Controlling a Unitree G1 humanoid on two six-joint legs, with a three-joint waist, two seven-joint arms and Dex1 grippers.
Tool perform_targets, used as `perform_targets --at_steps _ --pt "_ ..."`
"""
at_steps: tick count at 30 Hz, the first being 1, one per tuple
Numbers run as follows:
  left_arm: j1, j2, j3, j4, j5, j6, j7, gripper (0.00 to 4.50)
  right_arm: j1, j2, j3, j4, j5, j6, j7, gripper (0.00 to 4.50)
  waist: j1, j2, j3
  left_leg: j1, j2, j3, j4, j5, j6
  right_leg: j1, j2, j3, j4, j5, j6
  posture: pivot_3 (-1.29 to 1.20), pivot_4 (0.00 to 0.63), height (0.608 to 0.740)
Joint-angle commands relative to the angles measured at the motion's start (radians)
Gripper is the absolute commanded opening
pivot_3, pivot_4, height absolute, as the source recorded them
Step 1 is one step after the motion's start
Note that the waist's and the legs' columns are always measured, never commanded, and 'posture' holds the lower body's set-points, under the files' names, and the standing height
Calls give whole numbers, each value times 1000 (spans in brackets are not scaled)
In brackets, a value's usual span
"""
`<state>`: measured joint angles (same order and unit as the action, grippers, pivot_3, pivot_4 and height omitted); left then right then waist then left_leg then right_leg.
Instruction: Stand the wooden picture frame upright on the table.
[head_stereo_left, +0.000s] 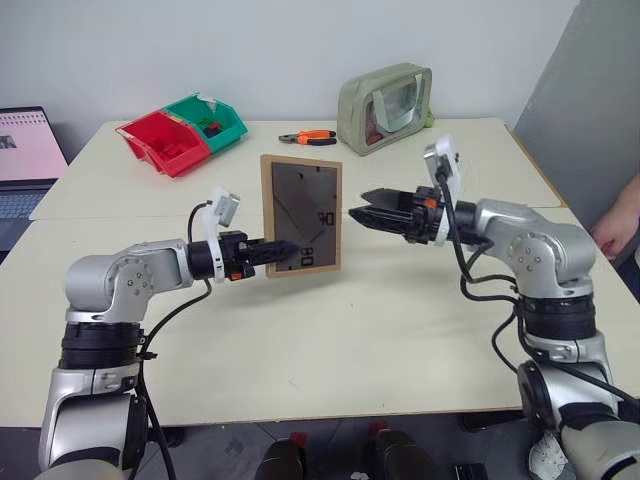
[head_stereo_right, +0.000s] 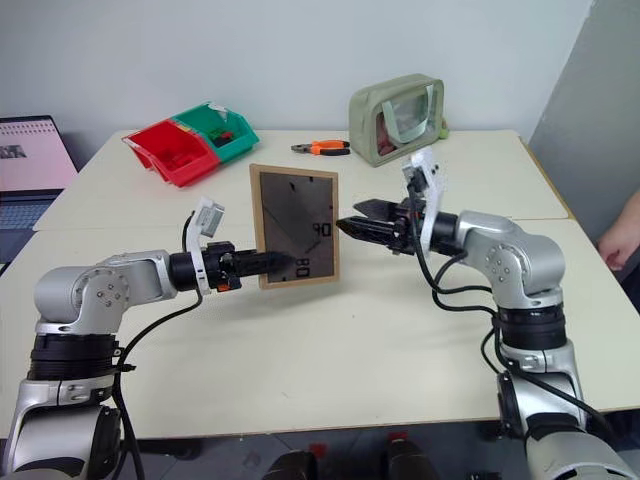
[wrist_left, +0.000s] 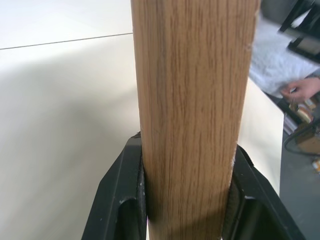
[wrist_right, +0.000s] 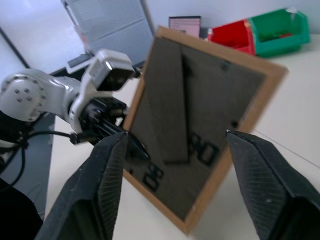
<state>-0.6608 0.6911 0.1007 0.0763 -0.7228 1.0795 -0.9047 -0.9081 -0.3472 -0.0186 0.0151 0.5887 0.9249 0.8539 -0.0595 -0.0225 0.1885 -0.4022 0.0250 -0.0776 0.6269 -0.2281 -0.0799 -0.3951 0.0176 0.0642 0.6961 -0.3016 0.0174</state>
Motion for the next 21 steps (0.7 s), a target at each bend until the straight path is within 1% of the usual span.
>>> perform_targets --at_steps 1,2,10,13,16,21 --pt "-63 20 9 -19 -6 -39 -45 1291 -83 62 35 75 -32 -91 -10 4260 1 0 0 0 0 0 0 0 0 -1 0 0 0 0 0 0 150 740" --pt "-69 20 7 -16 -5 -40 -49 1291 -94 73 41 92 -32 -96 -6 4468 1 0 0 -1 0 0 0 0 0 -1 0 0 0 0 0 0 150 740" --pt "-86 21 9 -23 -15 -28 -62 1291 -143 153 96 187 -85 -195 -2 4468 2 0 0 -2 1 0 0 0 0 -2 -1 0 1 0 0 0 150 740" --pt "-87 17 9 -22 -10 -27 -61 1291 -145 176 106 188 -84 -205 6 4468 2 0 0 -7 1 0 2 0 0 -8 -1 0 3 0 0 0 150 740" --pt "-65 16 17 -43 -23 -12 -58 1291 -115 184 118 108 -35 -153 45 4468 2 0 0 -11 2 -1 3 0 0 -12 -1 -1 4 0 0 0 150 740" --pt "-39 0 49 -65 -54 25 -29 1291 -40 125 118 -28 53 -51 120 4468 3 0 0 -13 2 -2 3 0 0 -13 -2 -2 3 0 0 0 150 740"
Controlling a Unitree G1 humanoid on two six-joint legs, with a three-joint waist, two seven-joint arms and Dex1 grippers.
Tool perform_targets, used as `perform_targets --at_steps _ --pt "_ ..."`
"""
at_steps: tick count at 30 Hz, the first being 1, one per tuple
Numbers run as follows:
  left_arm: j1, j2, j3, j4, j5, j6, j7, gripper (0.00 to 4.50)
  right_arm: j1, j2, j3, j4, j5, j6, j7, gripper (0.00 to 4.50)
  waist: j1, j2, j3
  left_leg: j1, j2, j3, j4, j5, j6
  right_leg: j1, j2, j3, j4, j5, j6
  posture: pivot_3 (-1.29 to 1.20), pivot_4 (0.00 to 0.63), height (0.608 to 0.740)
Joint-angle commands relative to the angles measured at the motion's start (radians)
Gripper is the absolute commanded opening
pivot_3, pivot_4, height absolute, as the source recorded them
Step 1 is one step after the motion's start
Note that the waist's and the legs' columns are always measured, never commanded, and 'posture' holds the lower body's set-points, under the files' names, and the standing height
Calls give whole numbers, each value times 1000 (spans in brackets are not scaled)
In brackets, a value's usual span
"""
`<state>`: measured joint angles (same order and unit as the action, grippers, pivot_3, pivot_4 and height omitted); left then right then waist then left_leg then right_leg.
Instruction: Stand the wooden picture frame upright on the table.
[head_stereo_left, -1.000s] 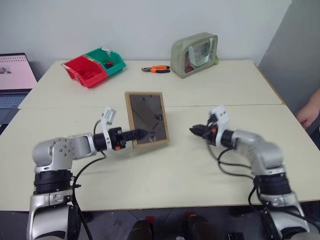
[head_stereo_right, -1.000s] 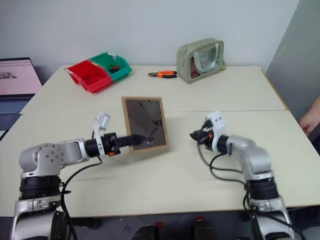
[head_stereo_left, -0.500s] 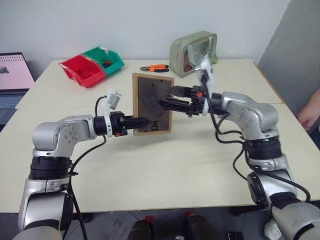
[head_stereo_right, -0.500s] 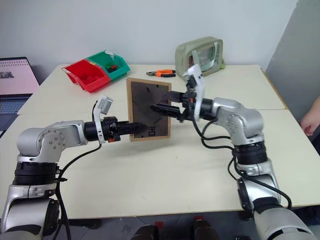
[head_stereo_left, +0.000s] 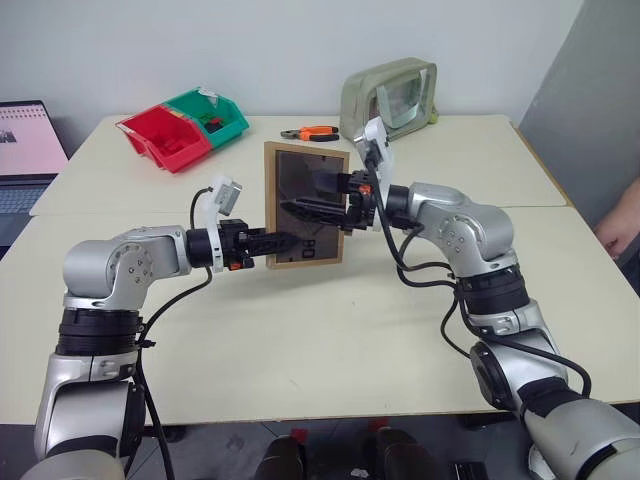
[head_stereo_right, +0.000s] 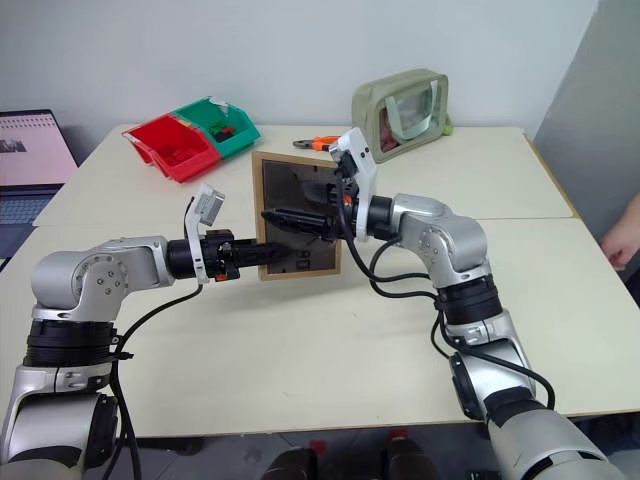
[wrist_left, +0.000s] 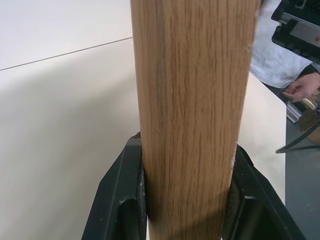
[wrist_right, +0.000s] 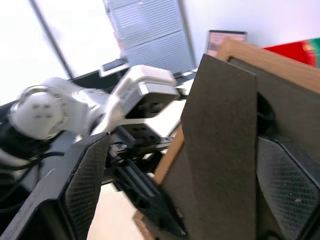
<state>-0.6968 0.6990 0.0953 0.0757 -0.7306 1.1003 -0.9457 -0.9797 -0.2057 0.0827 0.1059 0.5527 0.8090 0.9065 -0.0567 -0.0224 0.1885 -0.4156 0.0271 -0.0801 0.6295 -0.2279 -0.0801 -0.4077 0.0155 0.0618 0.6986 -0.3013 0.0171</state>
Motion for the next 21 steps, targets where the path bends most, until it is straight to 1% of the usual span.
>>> perform_targets --at_steps 1,6,11,14,18,20,21 --pt "4 -9 57 -68 -48 7 15 1291 43 -27 15 -136 101 80 75 4468 0 0 0 0 0 0 0 0 0 0 0 0 0 0 0 0 150 740" --pt "36 -11 58 -87 -71 36 14 1291 88 -84 4 -192 134 122 94 4468 0 0 0 0 0 0 1 0 0 0 0 0 1 0 0 0 150 740" --pt "73 -51 70 -89 -103 67 46 1291 139 -164 -2 -218 85 98 66 4468 0 0 0 0 0 0 1 0 0 0 0 0 1 0 0 0 150 740" --pt "97 -60 100 -104 -149 117 61 1291 183 -246 -41 -249 78 95 59 4468 1 0 0 0 0 0 1 0 0 0 0 0 1 0 0 0 150 740" --pt "130 -56 143 -122 -209 189 80 1291 260 -391 -75 -296 67 75 92 4468 2 0 0 0 0 0 1 0 0 0 0 0 0 0 0 0 150 740" --pt "145 -55 159 -122 -232 233 95 1291 310 -468 -67 -306 26 24 124 4468 4 0 0 0 -1 0 1 0 0 0 0 0 0 0 0 0 150 740" --pt "152 -60 169 -122 -251 263 106 1291 342 -496 -44 -294 -31 -57 131 4468 4 0 0 0 -1 0 1 0 0 1 0 0 0 0 0 0 150 740"
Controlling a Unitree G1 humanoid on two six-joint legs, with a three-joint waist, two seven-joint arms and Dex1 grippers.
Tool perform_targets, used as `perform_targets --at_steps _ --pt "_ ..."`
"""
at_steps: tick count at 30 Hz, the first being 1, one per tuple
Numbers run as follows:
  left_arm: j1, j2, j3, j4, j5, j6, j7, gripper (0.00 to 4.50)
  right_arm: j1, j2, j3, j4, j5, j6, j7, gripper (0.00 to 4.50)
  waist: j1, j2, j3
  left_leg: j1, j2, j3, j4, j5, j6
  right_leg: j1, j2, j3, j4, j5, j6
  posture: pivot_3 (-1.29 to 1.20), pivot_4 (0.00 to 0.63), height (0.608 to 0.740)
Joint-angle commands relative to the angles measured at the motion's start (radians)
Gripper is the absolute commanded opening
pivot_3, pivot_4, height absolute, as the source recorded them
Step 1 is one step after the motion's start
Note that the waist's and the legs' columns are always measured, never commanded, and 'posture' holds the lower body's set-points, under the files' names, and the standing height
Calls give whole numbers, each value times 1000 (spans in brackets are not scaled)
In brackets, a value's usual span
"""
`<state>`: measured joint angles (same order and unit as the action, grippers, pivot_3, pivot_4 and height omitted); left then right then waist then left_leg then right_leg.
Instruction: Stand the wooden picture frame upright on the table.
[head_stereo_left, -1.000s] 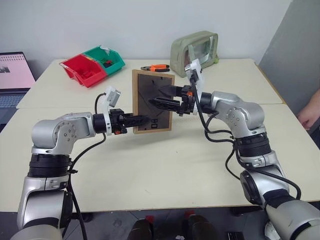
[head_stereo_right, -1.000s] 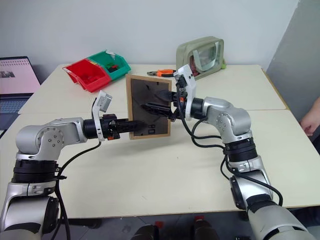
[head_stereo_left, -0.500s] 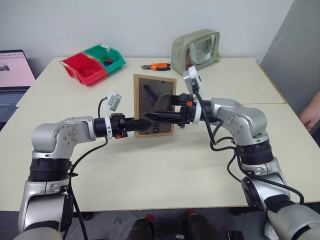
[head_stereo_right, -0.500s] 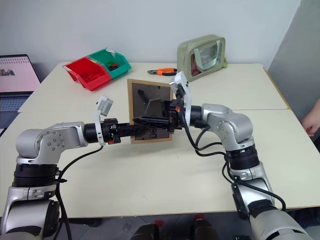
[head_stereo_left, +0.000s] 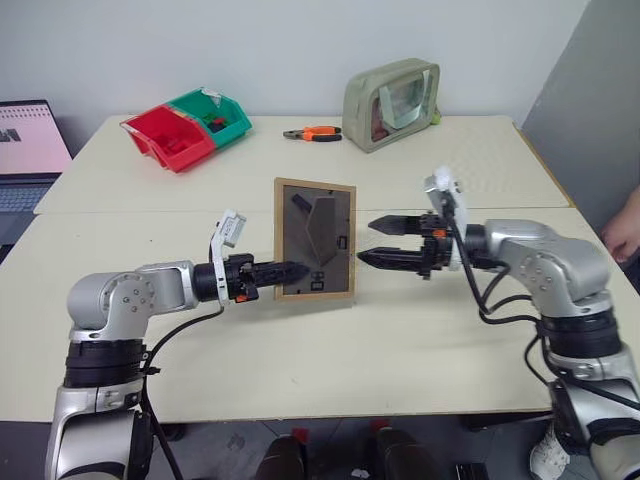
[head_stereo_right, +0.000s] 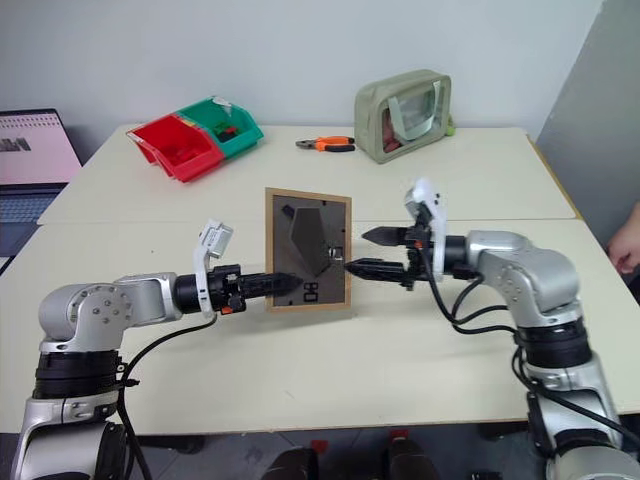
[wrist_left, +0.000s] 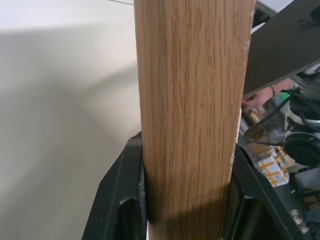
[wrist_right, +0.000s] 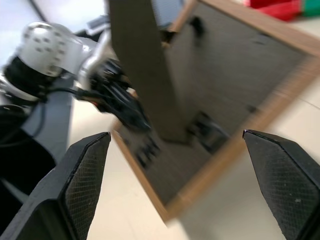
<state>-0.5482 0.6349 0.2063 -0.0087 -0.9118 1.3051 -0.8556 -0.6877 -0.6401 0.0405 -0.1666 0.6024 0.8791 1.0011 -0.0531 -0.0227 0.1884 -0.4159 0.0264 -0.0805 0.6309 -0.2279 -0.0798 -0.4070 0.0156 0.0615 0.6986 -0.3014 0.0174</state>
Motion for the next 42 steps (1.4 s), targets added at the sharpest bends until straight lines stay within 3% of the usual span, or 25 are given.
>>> perform_targets --at_steps 1,4,8,13,20,24,27,35,41,42 --pt "9 -1 69 -39 -90 87 26 1291 78 -75 25 -3 -147 -234 33 4468 0 0 0 0 0 0 0 0 0 0 0 0 0 0 0 0 150 740" --pt "7 -42 134 -21 -169 207 78 1291 114 -74 109 131 -449 -766 -77 4468 -4 0 0 1 -1 1 0 0 0 1 0 0 0 0 0 0 150 740" --pt "14 -85 158 -3 -299 307 151 1291 48 -111 198 412 -932 -1546 -488 4468 -8 0 0 2 -1 3 3 0 0 0 1 2 1 0 1 0 150 740" --pt "34 -89 126 14 -456 309 247 1291 -57 -83 236 617 -1210 -1933 -798 4468 -5 -1 0 2 -1 3 4 2 -4 0 1 3 3 1 1 0 150 740" --pt "50 -95 109 18 -591 309 371 1291 -146 -19 247 739 -1378 -2083 -1039 4468 -3 -1 0 2 -1 2 9 3 -5 1 0 5 9 1 0 0 150 740" --pt "75 -85 95 13 -664 288 433 1291 -154 2 259 723 -1404 -2162 -1094 4468 -3 -1 0 2 -1 2 13 3 -5 1 0 5 13 0 1 0 150 740" --pt "88 -69 76 12 -716 264 468 1291 -158 13 285 744 -1402 -2203 -1088 4008 -4 -1 0 3 -1 1 14 3 -4 2 0 7 15 0 0 0 150 740" --pt "127 -20 9 -1 -844 188 543 1291 -170 40 285 749 -1432 -2200 -1109 2168 -4 -1 0 7 -1 3 14 2 -4 3 0 8 17 0 0 0 150 740" --pt "152 12 -48 -19 -935 117 583 1291 -165 46 277 713 -1456 -2189 -1133 1731 -4 -1 0 7 -2 3 14 2 -4 3 0 8 17 0 0 0 150 740" --pt "157 20 -57 -24 -948 106 589 1638 -164 45 278 712 -1454 -2190 -1133 1720 -4 -1 0 7 -2 3 14 2 -3 3 0 8 17 0 0 0 150 740"
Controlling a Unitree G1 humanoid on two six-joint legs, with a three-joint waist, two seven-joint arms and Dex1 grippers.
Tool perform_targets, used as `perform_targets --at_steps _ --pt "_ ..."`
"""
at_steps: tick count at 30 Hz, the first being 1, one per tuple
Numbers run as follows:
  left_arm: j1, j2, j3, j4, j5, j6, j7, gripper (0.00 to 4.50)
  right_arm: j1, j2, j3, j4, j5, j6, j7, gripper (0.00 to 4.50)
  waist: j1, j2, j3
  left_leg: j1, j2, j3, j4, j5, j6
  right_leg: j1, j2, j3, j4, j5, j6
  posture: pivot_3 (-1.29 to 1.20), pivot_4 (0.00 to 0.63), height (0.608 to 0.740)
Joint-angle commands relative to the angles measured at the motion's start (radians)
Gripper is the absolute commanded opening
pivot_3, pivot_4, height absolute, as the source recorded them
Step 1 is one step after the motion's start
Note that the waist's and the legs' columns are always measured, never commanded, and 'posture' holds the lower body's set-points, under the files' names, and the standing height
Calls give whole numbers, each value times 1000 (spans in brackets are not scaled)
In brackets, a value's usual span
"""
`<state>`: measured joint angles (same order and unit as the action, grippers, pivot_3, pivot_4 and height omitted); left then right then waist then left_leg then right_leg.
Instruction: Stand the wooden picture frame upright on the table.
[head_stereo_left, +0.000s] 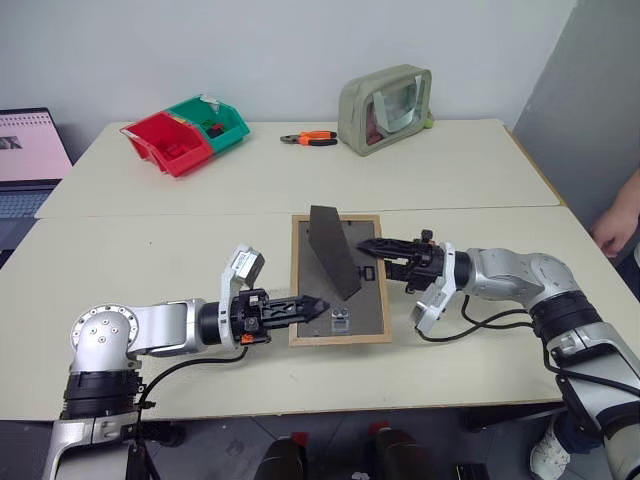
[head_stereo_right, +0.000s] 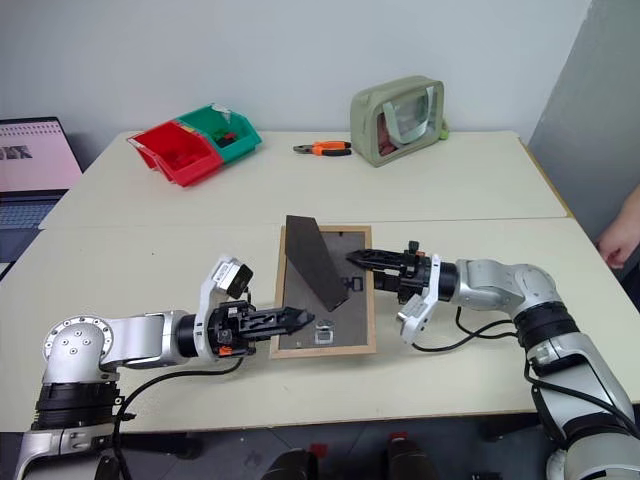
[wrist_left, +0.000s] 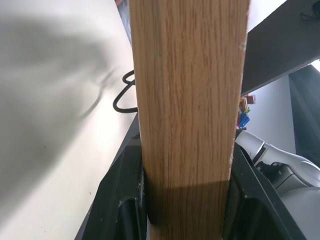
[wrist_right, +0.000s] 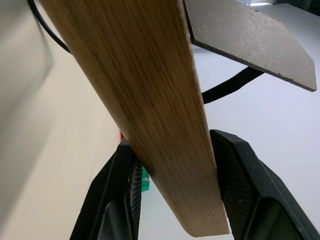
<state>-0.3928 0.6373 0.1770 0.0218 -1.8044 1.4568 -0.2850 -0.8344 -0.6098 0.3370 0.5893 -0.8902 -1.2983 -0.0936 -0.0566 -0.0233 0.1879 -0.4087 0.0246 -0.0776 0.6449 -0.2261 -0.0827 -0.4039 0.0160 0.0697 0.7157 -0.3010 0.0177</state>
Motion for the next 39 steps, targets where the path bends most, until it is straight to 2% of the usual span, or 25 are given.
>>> perform_targets --at_steps 1,4,9,13,16,19,22,24,26,29,33,39 --pt "8 26 -35 -58 -68 -54 21 1989 -17 13 -18 -43 45 -14 -35 1702 0 0 0 0 0 0 0 0 0 0 0 0 0 0 0 0 150 740" --pt "25 50 -45 -61 -97 -88 25 2600 -13 8 -17 -38 63 -17 -27 1317 0 0 0 0 0 0 0 0 0 0 0 0 0 0 0 0 150 740" --pt "32 90 -37 -60 -126 -152 44 3700 -6 4 -9 -11 113 -22 -3 1311 0 0 0 0 0 0 0 -1 2 0 0 0 0 0 0 0 150 740" --pt "56 178 84 -54 -163 -244 78 4480 -1 20 18 75 264 27 88 1311 -2 0 0 0 0 0 0 -1 2 0 0 0 0 0 0 0 150 740" --pt "121 264 201 -131 -66 -265 35 4500 -10 55 49 154 417 108 234 1311 -9 0 0 1 1 1 0 -1 2 0 0 1 0 0 -1 0 150 740" --pt "200 300 280 -213 -16 -301 41 4500 -20 124 48 216 624 284 488 1311 -10 0 0 1 2 1 -1 -1 2 1 0 1 -1 0 -1 0 150 740" --pt "345 309 326 -404 221 -362 39 4500 -81 250 -24 250 864 587 782 1311 -13 0 0 2 3 1 -1 -1 2 2 0 1 -1 0 -1 0 150 740" --pt "392 297 310 -495 424 -467 33 4500 -132 330 -89 281 996 819 935 1311 -14 0 0 3 3 1 -1 -1 2 2 0 1 0 0 -1 0 150 740" --pt "409 278 278 -545 615 -583 27 4500 -181 395 -145 323 1077 1002 1023 1311 -5 0 1 2 4 -1 -1 -1 2 2 0 0 0 0 -1 0 150 740" --pt "411 212 253 -570 777 -707 26 4500 -246 480 -215 392 1166 1232 1163 1311 2 1 1 4 3 0 -2 -1 2 3 1 -1 -1 0 -3 0 150 740" --pt "443 189 226 -571 923 -795 -38 4500 -309 546 -272 528 1173 1349 1191 1311 6 1 1 6 2 1 -4 -1 2 5 1 -2 -3 0 -3 0 150 740" --pt "453 161 231 -568 948 -789 -91 4500 -304 572 -267 639 1083 1324 1141 1311 6 1 1 6 1 3 -5 -1 2 5 1 -1 -4 0 -2 0 150 740"
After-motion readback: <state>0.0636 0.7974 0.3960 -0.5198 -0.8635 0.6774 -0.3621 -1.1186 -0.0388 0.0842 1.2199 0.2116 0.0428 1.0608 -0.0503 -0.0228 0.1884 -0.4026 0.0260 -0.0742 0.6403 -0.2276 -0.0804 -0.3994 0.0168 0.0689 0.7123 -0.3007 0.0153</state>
